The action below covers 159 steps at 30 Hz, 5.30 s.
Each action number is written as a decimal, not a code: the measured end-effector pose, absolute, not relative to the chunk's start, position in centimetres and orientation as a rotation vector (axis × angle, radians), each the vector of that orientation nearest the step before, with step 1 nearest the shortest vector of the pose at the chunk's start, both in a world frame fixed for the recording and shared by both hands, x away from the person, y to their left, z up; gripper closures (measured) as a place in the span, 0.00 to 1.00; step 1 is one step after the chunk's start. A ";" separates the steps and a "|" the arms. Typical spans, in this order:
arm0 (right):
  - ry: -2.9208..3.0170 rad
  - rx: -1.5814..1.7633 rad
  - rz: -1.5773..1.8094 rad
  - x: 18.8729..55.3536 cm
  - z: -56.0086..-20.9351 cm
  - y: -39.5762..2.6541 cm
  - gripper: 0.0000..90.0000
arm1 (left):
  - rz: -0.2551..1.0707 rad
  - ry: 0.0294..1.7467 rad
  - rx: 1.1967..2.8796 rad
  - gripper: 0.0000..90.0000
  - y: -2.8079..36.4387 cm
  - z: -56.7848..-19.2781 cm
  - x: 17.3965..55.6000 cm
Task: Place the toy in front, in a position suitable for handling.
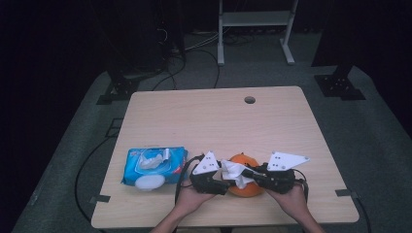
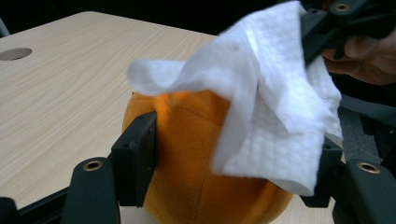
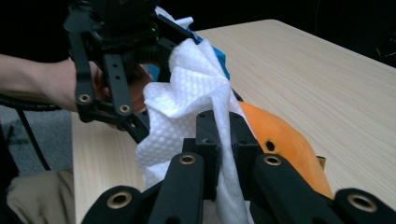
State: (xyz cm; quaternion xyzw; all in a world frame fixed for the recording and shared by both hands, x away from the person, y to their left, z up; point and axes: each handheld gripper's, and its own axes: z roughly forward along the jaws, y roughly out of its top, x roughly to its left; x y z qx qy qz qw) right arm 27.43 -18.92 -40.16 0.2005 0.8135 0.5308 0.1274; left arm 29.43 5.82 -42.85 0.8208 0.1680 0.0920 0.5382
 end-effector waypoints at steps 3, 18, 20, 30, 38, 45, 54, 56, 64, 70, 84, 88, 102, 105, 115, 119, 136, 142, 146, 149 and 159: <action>2.343 0.671 1.536 28.1 -40.1 -19.9 0.94 | 0.220 0.386 1.957 0.36 5.8 -42.8 29.4; 2.339 0.792 1.528 28.7 -40.2 -21.3 0.94 | 0.310 0.257 1.996 0.36 5.7 -43.2 28.4; 2.361 0.707 1.549 28.0 -40.0 -20.6 0.94 | 0.312 0.249 1.996 0.36 5.5 -43.2 28.4; 2.333 0.871 1.484 30.1 -40.8 -21.9 0.94 | 0.331 0.224 2.009 0.36 5.5 -43.3 28.1; 2.433 0.696 1.549 29.0 -40.1 -19.3 0.94 | 0.396 0.177 2.036 0.37 5.1 -43.4 27.3; 2.380 0.926 1.525 30.2 -40.8 -22.0 0.94 | 0.359 0.211 2.024 0.35 5.5 -43.5 27.6; 2.388 0.804 1.502 29.4 -40.6 -20.2 0.94 | 0.342 0.296 2.028 0.29 5.2 -43.3 28.3; 2.384 0.722 1.526 28.3 -39.7 -19.9 0.94 | 0.278 0.380 1.994 0.36 5.5 -43.3 28.9; 2.495 0.746 1.499 28.2 -42.5 -20.6 0.94 | 0.132 0.621 1.909 0.40 7.3 -44.2 30.9; 2.425 0.831 1.479 28.5 -42.2 -22.9 0.94 | 0.116 0.638 1.899 0.39 7.7 -44.4 31.3; 2.376 0.986 1.549 30.4 -42.6 -24.4 0.94 | 0.117 0.611 1.910 0.35 7.8 -44.6 31.2; 2.440 0.943 1.531 30.6 -43.0 -22.9 0.94 | 0.082 0.602 1.906 0.19 7.6 -44.2 31.1; 2.475 1.067 1.433 30.6 -44.1 -24.9 0.94 | 0.117 0.609 1.919 0.29 7.7 -44.4 31.1; 2.414 1.016 1.615 30.5 -43.3 -24.9 0.94 | 0.102 0.605 1.920 0.26 7.6 -44.3 31.2; 2.511 0.943 1.582 30.2 -43.5 -22.9 0.93 | 0.129 0.586 1.919 0.28 7.4 -44.0 31.0; 2.503 1.114 1.488 30.7 -44.2 -24.2 0.94 | 0.133 0.586 1.922 0.30 7.5 -44.1 31.0; 2.544 0.869 1.606 29.1 -42.6 -22.4 0.93 | 0.071 0.565 1.954 0.29 7.2 -43.8 31.1; 2.455 0.837 1.570 29.9 -42.1 -21.5 0.93 | 0.131 0.491 1.969 0.38 7.2 -43.8 30.4; 2.441 0.991 1.497 30.8 -43.2 -23.0 0.93 | 0.120 0.498 1.964 0.37 7.7 -44.0 30.4; 2.401 1.003 1.554 30.9 -43.1 -23.6 0.93 | 0.108 0.505 1.964 0.32 7.6 -43.9 30.4; 2.500 0.765 1.545 29.2 -43.1 -21.2 0.93 | -0.015 0.598 1.982 0.06 7.8 -43.4 31.1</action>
